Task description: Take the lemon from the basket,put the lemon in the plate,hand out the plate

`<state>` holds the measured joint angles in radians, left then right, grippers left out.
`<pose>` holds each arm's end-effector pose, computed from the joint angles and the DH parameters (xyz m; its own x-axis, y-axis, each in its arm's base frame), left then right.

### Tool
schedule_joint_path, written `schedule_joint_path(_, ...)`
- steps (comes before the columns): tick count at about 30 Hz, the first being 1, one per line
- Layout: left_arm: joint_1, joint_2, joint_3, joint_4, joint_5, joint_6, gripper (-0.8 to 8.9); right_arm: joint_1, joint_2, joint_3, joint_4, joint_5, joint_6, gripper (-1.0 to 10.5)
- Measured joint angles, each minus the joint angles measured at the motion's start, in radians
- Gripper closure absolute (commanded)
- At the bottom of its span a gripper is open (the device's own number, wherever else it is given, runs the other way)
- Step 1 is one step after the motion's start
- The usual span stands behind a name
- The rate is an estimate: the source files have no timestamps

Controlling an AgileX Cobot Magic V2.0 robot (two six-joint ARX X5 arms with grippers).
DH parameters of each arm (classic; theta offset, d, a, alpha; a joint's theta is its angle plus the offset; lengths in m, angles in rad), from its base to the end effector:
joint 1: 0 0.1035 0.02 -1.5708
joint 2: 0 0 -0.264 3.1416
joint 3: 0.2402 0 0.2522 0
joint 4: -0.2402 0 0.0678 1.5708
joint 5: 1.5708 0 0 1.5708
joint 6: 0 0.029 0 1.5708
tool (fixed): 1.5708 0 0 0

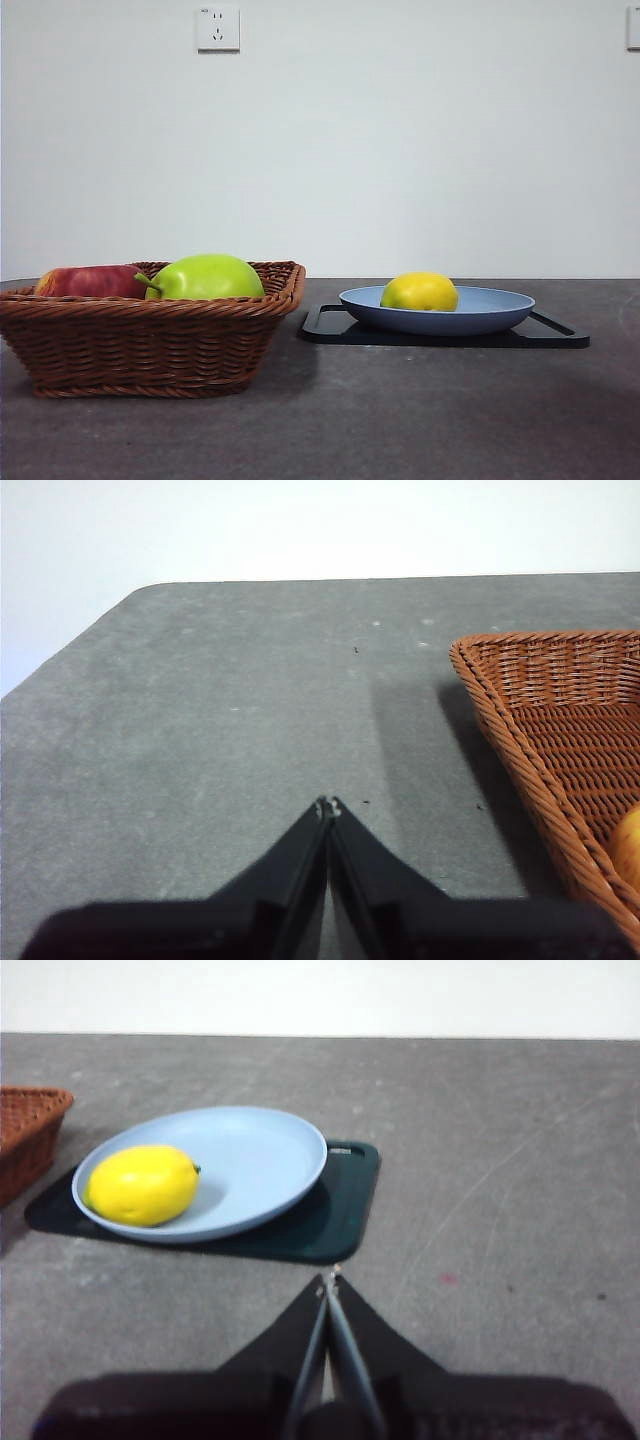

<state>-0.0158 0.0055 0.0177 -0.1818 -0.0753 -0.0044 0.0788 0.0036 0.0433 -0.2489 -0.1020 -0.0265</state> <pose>0.0956 0.0007 0.1516 0.9839 0.0597 -0.1683 -0.0591 0.9982 0.0084 0.0924 0.0103 0.1541 0.9621 0.1781 -0.2066 -0.1830 0.9831 -0.0048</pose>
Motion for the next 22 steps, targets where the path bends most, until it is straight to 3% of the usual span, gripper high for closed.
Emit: schedule_joint_path(22, 0.000, 0.000, 0.000, 0.000, 0.000, 0.000, 8.05, 0.000, 0.000, -0.025, 0.080, 0.001, -0.001, 9.4)
